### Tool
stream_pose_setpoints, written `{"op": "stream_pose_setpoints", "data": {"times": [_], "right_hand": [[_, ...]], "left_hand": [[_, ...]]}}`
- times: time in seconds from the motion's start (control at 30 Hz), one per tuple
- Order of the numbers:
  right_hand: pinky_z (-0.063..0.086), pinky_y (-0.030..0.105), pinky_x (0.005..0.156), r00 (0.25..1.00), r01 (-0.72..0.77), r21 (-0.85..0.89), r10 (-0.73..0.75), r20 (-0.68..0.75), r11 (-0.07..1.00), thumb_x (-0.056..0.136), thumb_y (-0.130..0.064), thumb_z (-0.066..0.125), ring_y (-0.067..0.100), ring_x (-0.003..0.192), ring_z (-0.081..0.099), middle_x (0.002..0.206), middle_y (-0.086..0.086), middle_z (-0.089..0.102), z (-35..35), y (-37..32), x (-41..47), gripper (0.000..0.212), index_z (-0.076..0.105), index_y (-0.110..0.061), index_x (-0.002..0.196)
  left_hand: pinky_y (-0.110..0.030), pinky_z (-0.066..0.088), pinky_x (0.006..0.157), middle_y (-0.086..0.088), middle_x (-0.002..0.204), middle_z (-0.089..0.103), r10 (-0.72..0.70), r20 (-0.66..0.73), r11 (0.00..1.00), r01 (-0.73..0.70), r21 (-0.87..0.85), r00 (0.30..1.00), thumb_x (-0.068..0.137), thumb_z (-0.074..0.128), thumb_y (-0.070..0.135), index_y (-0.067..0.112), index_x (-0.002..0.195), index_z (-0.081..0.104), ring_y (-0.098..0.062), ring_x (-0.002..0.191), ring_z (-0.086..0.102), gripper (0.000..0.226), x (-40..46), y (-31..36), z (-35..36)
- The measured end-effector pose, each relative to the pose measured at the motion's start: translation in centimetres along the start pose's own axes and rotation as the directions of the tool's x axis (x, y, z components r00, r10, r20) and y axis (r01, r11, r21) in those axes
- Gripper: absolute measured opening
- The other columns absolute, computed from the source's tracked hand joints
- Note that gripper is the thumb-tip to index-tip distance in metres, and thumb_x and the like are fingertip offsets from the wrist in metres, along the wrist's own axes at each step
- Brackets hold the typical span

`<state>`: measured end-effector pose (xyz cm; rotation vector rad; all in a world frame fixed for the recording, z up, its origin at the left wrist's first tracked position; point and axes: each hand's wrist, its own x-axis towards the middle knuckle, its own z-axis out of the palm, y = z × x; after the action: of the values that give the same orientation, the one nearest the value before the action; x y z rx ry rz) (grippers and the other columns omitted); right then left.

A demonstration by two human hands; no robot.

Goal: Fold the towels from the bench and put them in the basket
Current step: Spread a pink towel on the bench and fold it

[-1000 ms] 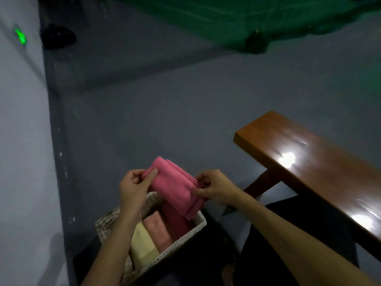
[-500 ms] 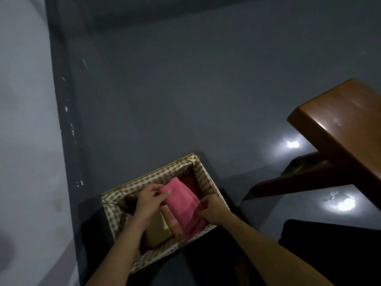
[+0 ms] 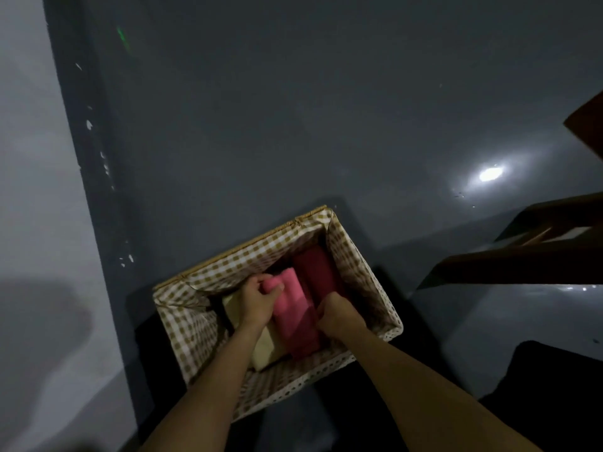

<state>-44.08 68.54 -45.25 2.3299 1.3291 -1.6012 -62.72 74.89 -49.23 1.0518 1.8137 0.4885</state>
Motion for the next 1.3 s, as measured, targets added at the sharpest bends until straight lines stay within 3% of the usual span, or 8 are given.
{"op": "stream_pose_setpoints", "data": {"times": [0.17,0.33,0.43,0.6,0.77,0.93,1.1,1.3], "right_hand": [[0.054,0.035,0.083,1.0,0.014,0.037,-0.014,0.014,0.999,0.085,-0.016,0.069,0.029,0.094,0.071,0.093,0.014,0.072,-0.6,1.8,0.5,0.019,0.072,-0.001,0.095],[0.055,0.027,0.091,0.988,0.143,0.03,-0.144,0.047,0.989,0.083,-0.015,0.077,0.019,0.105,0.072,0.11,0.004,0.078,-3.9,0.5,-1.9,0.024,0.08,-0.016,0.107],[0.054,0.026,0.092,0.964,0.258,0.011,-0.259,0.058,0.966,0.084,-0.015,0.078,0.017,0.105,0.071,0.111,0.002,0.078,-6.9,-0.6,-4.3,0.025,0.079,-0.016,0.11],[0.059,0.031,0.089,0.927,0.37,-0.032,-0.371,-0.052,0.928,0.085,-0.019,0.077,0.012,0.098,0.071,0.104,-0.004,0.077,-13.5,-1.5,-10.2,0.021,0.077,-0.022,0.105],[0.057,0.032,0.086,0.872,0.42,-0.133,-0.44,-0.217,0.898,0.088,-0.022,0.075,0.015,0.095,0.072,0.102,-0.002,0.077,-21.9,-0.9,-19.3,0.02,0.076,-0.017,0.107],[0.055,0.024,0.082,0.793,0.39,-0.211,-0.444,-0.417,0.896,0.093,-0.024,0.071,0.001,0.086,0.063,0.103,-0.009,0.074,-30.2,3.6,-30.9,0.02,0.075,-0.022,0.112],[0.059,0.032,0.079,0.661,0.257,-0.223,-0.339,-0.669,0.94,0.091,-0.036,0.067,0.005,0.087,0.07,0.092,-0.018,0.072,-34.7,12.0,-42.2,0.015,0.07,-0.034,0.105],[0.058,0.034,0.079,0.54,-0.021,-0.092,-0.066,-0.839,0.996,0.095,-0.035,0.066,0.01,0.092,0.069,0.104,-0.014,0.074,-33.8,26.2,-55.0,0.015,0.07,-0.033,0.11]], "left_hand": [[-0.039,0.058,0.083,0.001,0.095,0.073,0.014,-0.005,0.996,-0.014,0.085,1.0,0.078,0.092,0.024,0.019,0.094,0.069,-0.021,0.091,0.069,0.028,0.9,-0.6,1.4],[-0.033,0.052,0.086,0.0,0.111,0.066,0.05,0.044,0.988,-0.056,0.142,0.998,0.086,0.086,0.023,0.014,0.117,0.063,-0.019,0.102,0.063,0.04,-1.0,1.4,-0.4],[-0.036,0.057,0.085,0.006,0.102,0.066,0.118,0.054,0.977,-0.125,0.173,0.992,0.089,0.083,0.025,0.016,0.123,0.062,-0.017,0.096,0.066,0.04,-3.3,3.7,-1.7],[-0.019,0.055,0.078,0.004,0.105,0.071,0.27,0.104,0.962,-0.272,0.005,0.957,0.094,0.079,0.023,0.018,0.11,0.069,-0.003,0.09,0.069,0.02,-9.3,11.9,-2.0],[-0.04,0.059,0.072,-0.001,0.088,0.078,0.407,0.171,0.908,-0.378,-0.179,0.897,0.098,0.073,0.015,0.023,0.093,0.073,-0.018,0.082,0.076,0.009,-17.2,22.1,-1.2],[-0.026,0.053,0.06,-0.005,0.087,0.079,0.573,0.295,0.817,-0.505,-0.278,0.765,0.102,0.065,0.01,0.004,0.095,0.069,-0.015,0.071,0.071,0.01,-27.2,31.0,0.8],[-0.035,0.058,0.065,-0.005,0.087,0.079,0.717,0.409,0.692,-0.646,-0.322,0.564,0.102,0.066,0.012,0.005,0.094,0.07,-0.024,0.075,0.074,0.011,-38.1,38.1,4.0],[-0.035,0.058,0.065,-0.009,0.087,0.079,0.761,0.579,0.586,-0.696,-0.416,0.295,0.101,0.066,0.009,0.002,0.096,0.071,-0.023,0.072,0.073,0.011,-52.3,42.0,12.5]]}}
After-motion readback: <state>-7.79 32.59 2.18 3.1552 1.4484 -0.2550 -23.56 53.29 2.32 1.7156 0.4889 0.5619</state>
